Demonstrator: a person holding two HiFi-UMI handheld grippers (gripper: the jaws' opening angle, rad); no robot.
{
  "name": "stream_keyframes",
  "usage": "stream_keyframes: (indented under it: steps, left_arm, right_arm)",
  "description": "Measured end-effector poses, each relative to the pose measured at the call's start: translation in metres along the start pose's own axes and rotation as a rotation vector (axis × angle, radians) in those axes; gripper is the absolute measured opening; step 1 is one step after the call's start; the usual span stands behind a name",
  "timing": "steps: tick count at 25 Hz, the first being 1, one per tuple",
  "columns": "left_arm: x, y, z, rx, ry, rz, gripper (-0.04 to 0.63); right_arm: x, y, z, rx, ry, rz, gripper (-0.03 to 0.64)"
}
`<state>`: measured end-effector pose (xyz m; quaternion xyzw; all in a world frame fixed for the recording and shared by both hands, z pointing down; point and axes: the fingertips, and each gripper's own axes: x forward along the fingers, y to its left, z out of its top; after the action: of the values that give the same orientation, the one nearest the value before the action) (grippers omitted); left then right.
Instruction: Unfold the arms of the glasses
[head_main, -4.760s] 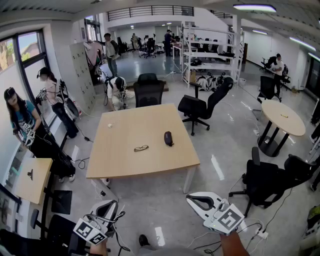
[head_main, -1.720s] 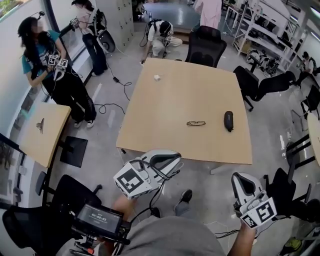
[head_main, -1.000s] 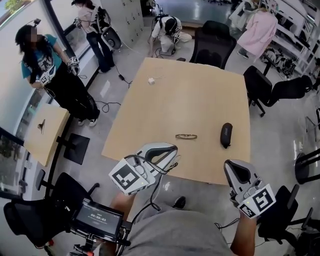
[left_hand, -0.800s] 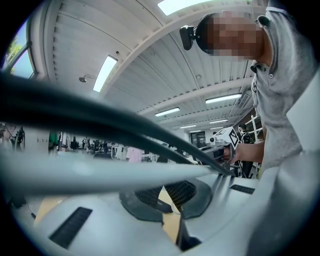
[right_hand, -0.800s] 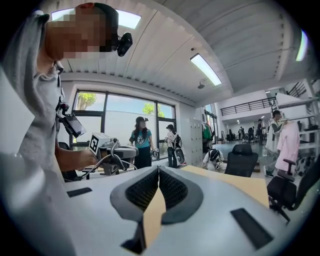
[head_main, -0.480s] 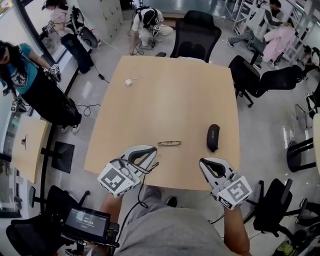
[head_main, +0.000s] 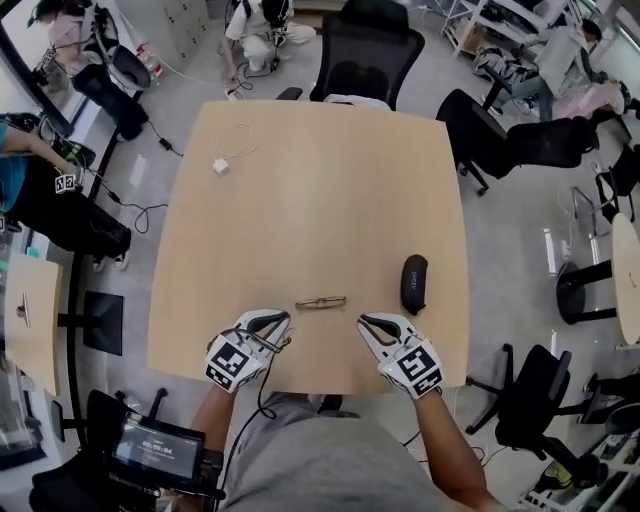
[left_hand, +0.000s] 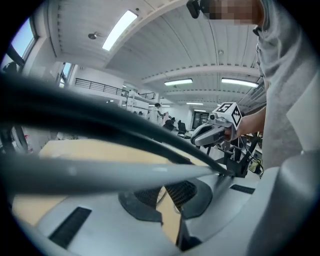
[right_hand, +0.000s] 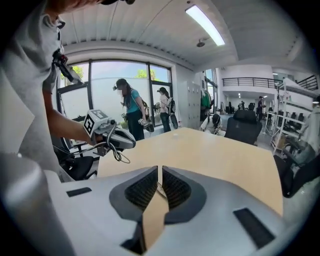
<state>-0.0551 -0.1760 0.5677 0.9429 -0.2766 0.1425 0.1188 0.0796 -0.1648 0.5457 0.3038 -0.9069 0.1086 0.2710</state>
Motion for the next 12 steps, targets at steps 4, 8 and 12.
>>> stream_keyframes:
  steps: [4,8,12]
  left_arm:
    - [0.026,0.009,-0.045,0.016,0.095,-0.051,0.009]
    - [0.049,0.022,-0.080,0.014,0.174,-0.072,0.009]
    - [0.065,0.027,-0.104,0.008,0.225,-0.095,0.009]
  right_arm:
    - [0.041,-0.013,-0.042,0.032,0.118,0.019,0.012]
    - [0.076,-0.028,-0.075,0.036,0.220,0.031,0.039]
    - [0.102,-0.036,-0.106,0.002,0.329,0.051,0.075]
